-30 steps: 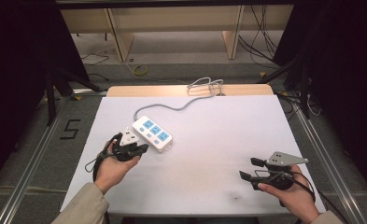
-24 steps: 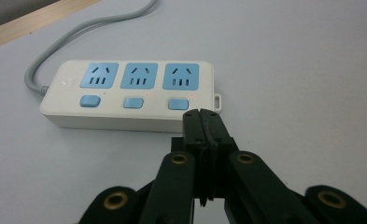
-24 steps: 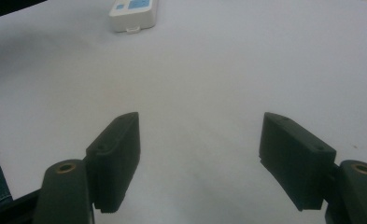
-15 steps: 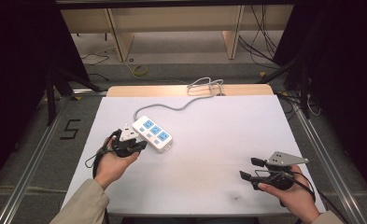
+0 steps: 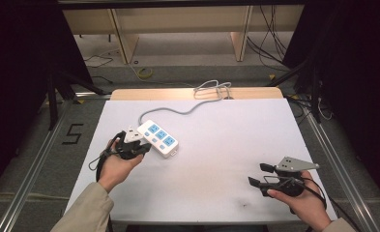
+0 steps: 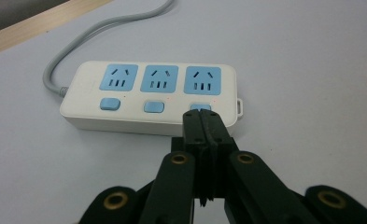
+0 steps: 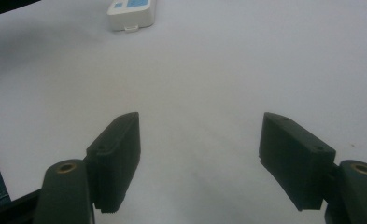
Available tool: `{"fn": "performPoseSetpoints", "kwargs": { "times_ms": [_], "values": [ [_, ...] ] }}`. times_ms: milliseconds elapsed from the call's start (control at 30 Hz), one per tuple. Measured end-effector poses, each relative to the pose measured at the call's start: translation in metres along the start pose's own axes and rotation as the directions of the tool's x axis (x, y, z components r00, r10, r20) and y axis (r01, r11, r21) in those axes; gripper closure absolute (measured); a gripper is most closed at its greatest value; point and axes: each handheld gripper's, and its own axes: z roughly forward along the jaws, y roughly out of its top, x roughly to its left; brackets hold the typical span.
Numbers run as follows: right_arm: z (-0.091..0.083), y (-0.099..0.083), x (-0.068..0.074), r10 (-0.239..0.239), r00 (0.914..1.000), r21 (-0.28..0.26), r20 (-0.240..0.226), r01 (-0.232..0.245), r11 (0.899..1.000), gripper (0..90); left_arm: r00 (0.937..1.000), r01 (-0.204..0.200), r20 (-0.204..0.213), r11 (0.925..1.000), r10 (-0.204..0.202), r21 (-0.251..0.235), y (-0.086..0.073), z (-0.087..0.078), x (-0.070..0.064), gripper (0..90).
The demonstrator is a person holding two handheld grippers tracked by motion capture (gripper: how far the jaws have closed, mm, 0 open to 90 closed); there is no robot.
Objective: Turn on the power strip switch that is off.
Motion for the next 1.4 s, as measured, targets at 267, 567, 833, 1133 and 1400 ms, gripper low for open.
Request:
{"fn": "performPoseSetpoints", "kwargs": {
  "times_ms": [267,567,833,1133,1400],
  "values": [
    [0.000,0.000,0.000,0.001,1.0000,0.000,0.000,-0.001,1.000,29.9,0.9999,0.008,-0.007,0.9999,-0.008,0.008,0.001,0.002,0.004,89.7],
    [0.000,0.000,0.000,0.001,1.0000,-0.002,0.000,-0.001,1.000,29.9,0.9998,0.009,-0.016,0.9999,-0.009,0.011,0.004,0.005,0.007,89.8],
    [0.000,0.000,0.000,0.002,1.0000,-0.001,0.001,-0.002,1.000,30.0,0.9996,0.011,-0.028,0.9998,-0.011,0.017,0.006,0.008,0.011,89.7],
    [0.000,0.000,0.000,0.003,1.0000,-0.001,0.000,-0.003,1.000,29.9,0.9992,0.017,-0.038,0.9997,-0.017,0.020,0.008,0.010,0.015,89.8],
    [0.000,0.000,0.000,0.004,1.0000,-0.002,0.000,-0.004,1.000,30.0,0.9990,0.011,-0.044,0.9996,-0.010,0.024,0.011,0.012,0.017,89.7]
  ]
}}
